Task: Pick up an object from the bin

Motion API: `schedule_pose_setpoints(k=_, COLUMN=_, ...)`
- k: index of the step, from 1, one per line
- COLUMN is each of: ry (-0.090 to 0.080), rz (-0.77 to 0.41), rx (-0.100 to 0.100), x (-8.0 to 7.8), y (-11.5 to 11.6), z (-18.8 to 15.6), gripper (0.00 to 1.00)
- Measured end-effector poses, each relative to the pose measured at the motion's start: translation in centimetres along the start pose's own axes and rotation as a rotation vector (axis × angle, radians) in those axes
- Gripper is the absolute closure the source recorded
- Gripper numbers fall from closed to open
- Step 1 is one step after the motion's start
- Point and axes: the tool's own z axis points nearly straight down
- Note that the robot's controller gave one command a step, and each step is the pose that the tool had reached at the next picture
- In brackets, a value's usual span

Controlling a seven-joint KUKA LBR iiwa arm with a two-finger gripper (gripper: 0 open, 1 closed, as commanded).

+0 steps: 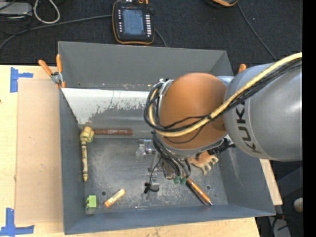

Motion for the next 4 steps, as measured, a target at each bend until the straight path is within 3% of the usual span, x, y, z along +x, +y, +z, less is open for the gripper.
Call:
schedule_pose_setpoints(k=1, ry=-0.007, rz=0.005, rx=-0.001, x=-0.2, y=-0.1, z=-0.3, gripper=0.00)
schedule_pose_setpoints(k=2, ry=-0.008, rz=-0.177, rx=-0.001, x=-0.3, y=3.4, z=12.5, gripper=0.00)
schedule_pose_setpoints(k=3, ry=-0.015, rz=-0.379, rx=0.000, x=0.2, y=6.3, z=9.2, gripper=0.00)
schedule_pose_setpoints(k=4, ry=-0.009, rz=-0.338, rx=0.000, x=-0.1, y=5.9, z=13.9, gripper=0.00)
